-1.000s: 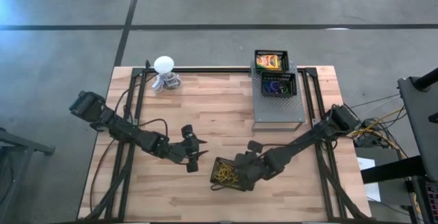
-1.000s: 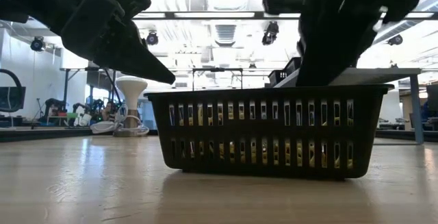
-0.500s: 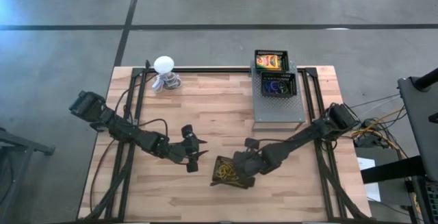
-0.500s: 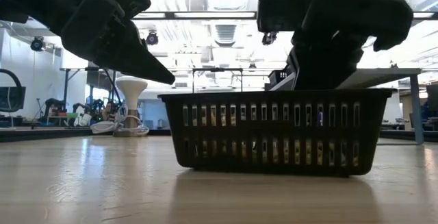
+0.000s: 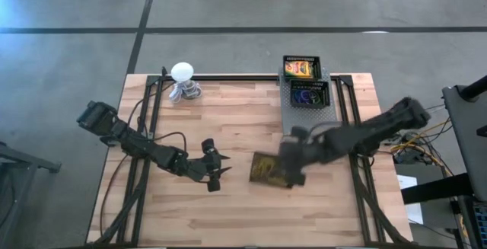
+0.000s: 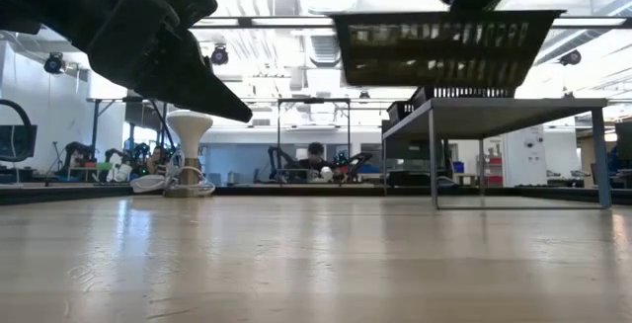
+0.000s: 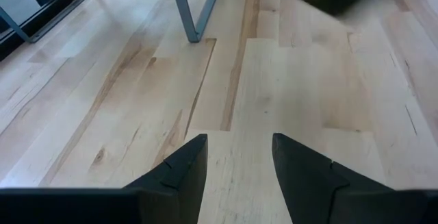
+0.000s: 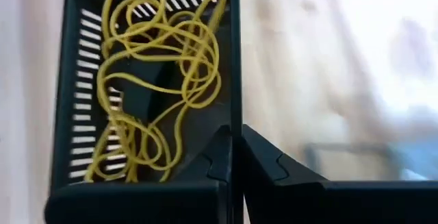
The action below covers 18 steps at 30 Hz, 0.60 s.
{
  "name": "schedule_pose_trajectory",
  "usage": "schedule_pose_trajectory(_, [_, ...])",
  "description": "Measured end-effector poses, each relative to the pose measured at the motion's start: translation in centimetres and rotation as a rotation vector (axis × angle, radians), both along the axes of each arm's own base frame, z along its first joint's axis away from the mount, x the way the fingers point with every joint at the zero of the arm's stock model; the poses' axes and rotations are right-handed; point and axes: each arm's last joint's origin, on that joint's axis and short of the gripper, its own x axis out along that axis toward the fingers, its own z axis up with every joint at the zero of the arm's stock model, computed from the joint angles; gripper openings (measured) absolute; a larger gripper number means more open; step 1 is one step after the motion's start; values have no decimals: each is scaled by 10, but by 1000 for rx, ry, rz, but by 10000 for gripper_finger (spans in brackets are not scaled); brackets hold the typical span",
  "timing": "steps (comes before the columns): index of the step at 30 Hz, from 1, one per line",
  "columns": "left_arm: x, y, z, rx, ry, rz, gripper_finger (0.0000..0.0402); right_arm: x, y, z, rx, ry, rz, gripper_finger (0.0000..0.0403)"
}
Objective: Pick & Place Office Desk Supplies
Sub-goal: Adjust the black bin on the shelf
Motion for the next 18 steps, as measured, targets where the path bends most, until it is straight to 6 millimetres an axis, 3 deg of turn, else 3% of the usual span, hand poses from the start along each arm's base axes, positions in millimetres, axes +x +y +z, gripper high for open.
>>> schedule_pose_trajectory(4, [0, 0, 0, 0, -1, 1, 168, -33, -39, 32, 1, 74, -50, 10])
schedule_pose_trajectory(8, [1, 1, 0, -1, -3, 4, 168, -59, -75, 51, -24, 132, -110, 9])
schedule_pose_trajectory(13, [1, 1, 0, -1, -3, 3, 168, -80, -106, 64, -5, 117, -72, 9])
schedule_pose_trajectory(18, [1, 1, 0, 0, -3, 3, 168, -88, -130, 66, -25, 145, -56, 9])
